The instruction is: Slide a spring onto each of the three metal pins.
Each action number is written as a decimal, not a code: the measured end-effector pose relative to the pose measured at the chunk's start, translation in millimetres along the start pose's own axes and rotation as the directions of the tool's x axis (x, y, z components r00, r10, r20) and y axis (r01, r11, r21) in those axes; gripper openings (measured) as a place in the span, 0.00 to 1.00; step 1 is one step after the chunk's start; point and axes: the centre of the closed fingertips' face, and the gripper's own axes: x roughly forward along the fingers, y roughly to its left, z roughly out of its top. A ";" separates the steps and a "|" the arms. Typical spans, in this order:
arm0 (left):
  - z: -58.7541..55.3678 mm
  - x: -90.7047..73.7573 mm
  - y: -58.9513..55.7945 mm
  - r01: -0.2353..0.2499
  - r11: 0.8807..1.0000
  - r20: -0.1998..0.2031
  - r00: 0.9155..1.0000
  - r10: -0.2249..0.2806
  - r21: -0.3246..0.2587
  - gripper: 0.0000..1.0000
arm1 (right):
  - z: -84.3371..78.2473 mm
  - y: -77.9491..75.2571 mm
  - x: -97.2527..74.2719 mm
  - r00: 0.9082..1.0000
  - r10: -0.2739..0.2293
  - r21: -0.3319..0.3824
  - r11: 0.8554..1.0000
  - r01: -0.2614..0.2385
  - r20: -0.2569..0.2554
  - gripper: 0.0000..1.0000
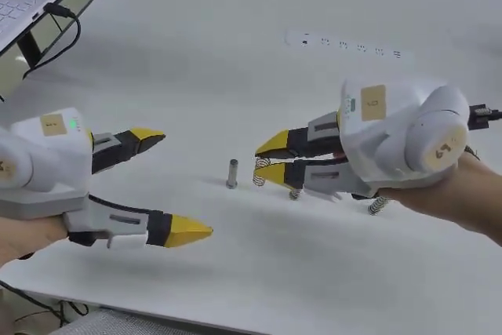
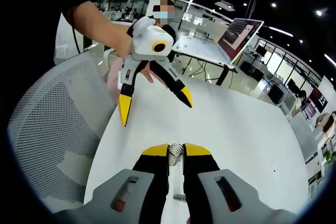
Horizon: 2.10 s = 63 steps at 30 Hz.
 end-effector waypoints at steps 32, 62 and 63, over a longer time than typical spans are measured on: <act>-1.5 1.1 0.9 -0.017 0.999 0.036 0.999 0.018 -0.030 0.98 | 5.8 -34.8 34.6 0.999 -0.032 0.173 0.985 0.026 0.031 0.06; -4.0 -5.2 6.2 -0.035 0.997 0.056 0.998 0.039 -0.067 0.98 | -11.7 -34.1 49.1 1.000 0.001 0.235 0.972 0.002 -0.014 0.06; -3.8 -5.2 6.3 -0.035 0.997 0.058 0.998 0.039 -0.068 0.98 | -11.9 -33.9 49.4 1.000 0.002 0.235 0.972 0.001 -0.015 0.06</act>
